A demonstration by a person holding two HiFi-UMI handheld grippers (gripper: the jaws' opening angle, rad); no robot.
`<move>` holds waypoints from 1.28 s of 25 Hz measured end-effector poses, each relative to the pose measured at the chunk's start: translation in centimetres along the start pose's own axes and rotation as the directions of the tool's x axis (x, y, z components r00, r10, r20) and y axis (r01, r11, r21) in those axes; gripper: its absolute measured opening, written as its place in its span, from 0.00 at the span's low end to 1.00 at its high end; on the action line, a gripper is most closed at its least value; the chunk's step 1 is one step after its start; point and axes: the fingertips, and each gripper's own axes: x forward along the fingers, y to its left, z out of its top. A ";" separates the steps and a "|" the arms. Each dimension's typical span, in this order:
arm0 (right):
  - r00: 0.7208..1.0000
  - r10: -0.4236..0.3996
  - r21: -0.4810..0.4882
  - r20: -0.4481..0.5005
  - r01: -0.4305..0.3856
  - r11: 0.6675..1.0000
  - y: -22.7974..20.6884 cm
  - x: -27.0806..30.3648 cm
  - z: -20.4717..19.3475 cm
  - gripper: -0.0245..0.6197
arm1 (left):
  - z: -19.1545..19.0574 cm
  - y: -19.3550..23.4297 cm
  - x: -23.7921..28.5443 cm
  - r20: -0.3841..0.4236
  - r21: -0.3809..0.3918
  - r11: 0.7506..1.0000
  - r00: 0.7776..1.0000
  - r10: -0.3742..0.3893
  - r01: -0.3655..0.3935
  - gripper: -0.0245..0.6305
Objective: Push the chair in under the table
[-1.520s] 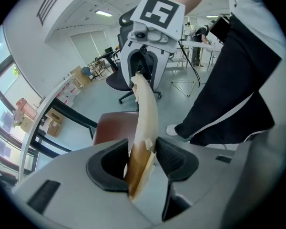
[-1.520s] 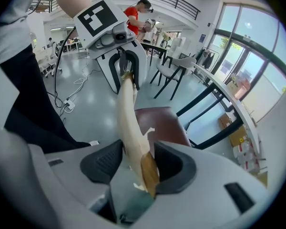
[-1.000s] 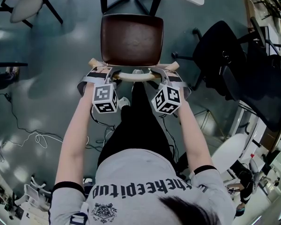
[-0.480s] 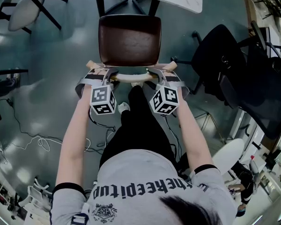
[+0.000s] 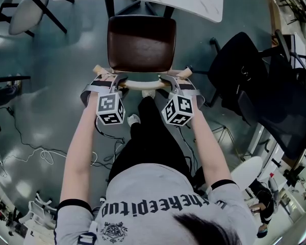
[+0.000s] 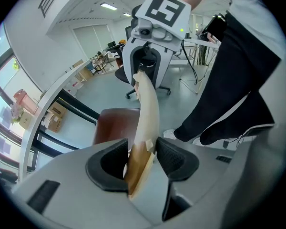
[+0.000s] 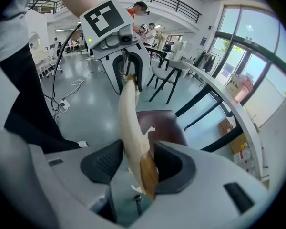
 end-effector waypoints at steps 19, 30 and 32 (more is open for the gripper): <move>1.000 0.010 -0.005 0.006 -0.010 1.000 -3.7 1.1 0.4 0.36 | -0.5 3.9 0.7 0.014 0.003 1.000 1.000 -0.013 0.013 0.34; 1.000 -0.007 -0.001 0.015 0.007 1.000 -5.9 2.2 1.3 0.35 | -1.7 6.6 1.0 -0.024 -0.012 1.000 1.000 0.009 -0.010 0.34; 1.000 -0.010 -0.004 0.018 0.010 1.000 -6.0 2.2 1.4 0.36 | -1.8 6.7 1.0 -0.018 -0.007 1.000 1.000 0.001 -0.001 0.34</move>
